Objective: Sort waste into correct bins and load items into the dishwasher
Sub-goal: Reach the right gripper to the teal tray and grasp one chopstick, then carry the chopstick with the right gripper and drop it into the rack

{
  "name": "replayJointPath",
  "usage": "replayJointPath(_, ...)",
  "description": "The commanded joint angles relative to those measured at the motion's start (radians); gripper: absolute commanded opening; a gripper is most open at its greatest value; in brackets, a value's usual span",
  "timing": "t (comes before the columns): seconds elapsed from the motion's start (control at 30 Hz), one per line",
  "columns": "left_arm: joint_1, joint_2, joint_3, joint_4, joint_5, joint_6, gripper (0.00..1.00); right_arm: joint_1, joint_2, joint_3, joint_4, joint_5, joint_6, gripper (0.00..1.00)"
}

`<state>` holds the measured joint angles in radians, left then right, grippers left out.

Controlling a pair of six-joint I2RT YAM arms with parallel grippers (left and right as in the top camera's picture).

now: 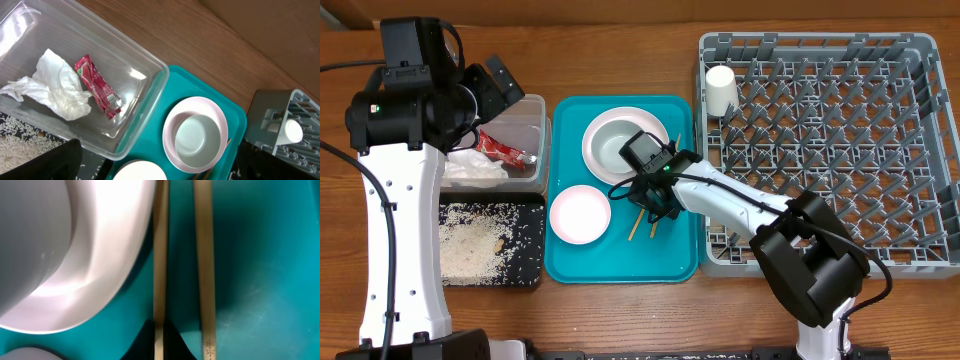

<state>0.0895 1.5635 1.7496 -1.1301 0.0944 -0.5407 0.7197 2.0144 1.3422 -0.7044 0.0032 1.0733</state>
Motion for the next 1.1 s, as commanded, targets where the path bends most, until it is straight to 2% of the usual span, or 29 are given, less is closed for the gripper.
replayJointPath(0.0, 0.002, -0.013, 0.019, 0.002, 0.007, 0.013, 1.00, -0.005, 0.009, 0.053, -0.045, 0.005, -0.021, 0.04)
replayJointPath(0.3, 0.002, -0.013, 0.019, 0.002, 0.007, 0.013, 1.00, -0.008, -0.102, 0.166, -0.200, 0.108, -0.072, 0.04)
replayJointPath(0.43, 0.002, -0.013, 0.019, 0.002, 0.007, 0.013, 1.00, -0.008, -0.174, 0.196, -0.225, 0.108, -0.167, 0.04)
replayJointPath(0.53, 0.002, -0.013, 0.019, 0.002, 0.007, 0.013, 1.00, -0.008, -0.231, 0.211, -0.240, 0.109, -0.312, 0.04)
replayJointPath(0.63, 0.002, -0.013, 0.019, 0.002, 0.007, 0.013, 1.00, -0.010, -0.290, 0.211, -0.246, 0.155, -0.568, 0.04)
replayJointPath(0.7, 0.002, -0.013, 0.019, 0.002, 0.007, 0.013, 1.00, -0.022, -0.332, 0.211, -0.270, 0.220, -0.686, 0.04)
replayJointPath(0.83, 0.002, -0.013, 0.019, 0.002, 0.007, 0.013, 1.00, -0.088, -0.390, 0.211, -0.337, 0.335, -0.786, 0.04)
replayJointPath(1.07, 0.002, -0.013, 0.019, 0.002, 0.007, 0.013, 1.00, -0.300, -0.394, 0.209, -0.429, 0.324, -0.930, 0.04)
